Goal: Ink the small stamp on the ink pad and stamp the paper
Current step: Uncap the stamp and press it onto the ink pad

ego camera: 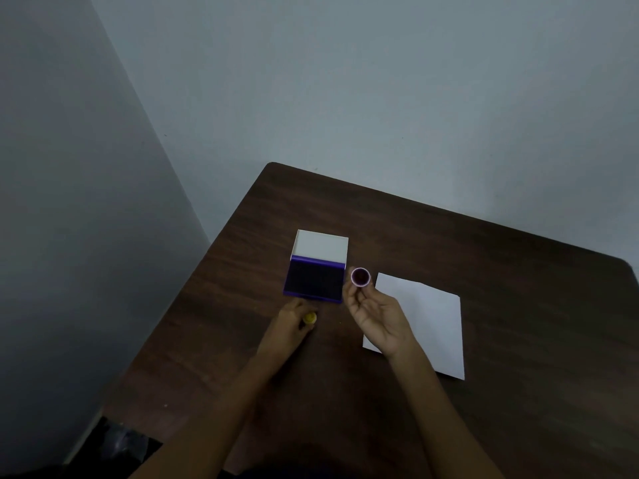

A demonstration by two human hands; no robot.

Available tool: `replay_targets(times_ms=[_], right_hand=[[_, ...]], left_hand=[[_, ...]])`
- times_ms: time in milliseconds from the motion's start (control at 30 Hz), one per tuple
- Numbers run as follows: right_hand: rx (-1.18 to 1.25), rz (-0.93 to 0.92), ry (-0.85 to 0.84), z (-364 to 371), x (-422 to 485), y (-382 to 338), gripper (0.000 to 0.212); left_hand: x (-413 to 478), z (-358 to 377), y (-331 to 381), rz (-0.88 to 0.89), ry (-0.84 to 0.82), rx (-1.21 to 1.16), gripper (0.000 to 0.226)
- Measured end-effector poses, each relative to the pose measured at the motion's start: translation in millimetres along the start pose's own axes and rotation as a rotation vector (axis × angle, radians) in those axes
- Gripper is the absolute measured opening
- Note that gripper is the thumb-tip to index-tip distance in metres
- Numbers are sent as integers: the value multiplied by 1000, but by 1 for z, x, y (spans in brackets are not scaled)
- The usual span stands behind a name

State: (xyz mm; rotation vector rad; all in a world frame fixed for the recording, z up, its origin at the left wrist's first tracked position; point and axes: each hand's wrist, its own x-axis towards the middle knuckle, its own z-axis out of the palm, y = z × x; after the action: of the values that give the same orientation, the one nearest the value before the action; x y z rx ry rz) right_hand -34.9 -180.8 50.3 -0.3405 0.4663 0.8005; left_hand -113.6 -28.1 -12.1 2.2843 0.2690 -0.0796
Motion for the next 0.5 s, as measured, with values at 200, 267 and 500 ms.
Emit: replay_targets(times_ms=[200,267,500], right_hand=[[-130,-81,84,0,6,-1,42],[-357,-161,153,1,14,1,20],[-1494,-607,337,9,64,24,16]], left_hand=[[4,-7,-14,2,227,34,43],[13,-13,-23,-21,285,52,54],[35,-13,-42,-21,165,309,87]])
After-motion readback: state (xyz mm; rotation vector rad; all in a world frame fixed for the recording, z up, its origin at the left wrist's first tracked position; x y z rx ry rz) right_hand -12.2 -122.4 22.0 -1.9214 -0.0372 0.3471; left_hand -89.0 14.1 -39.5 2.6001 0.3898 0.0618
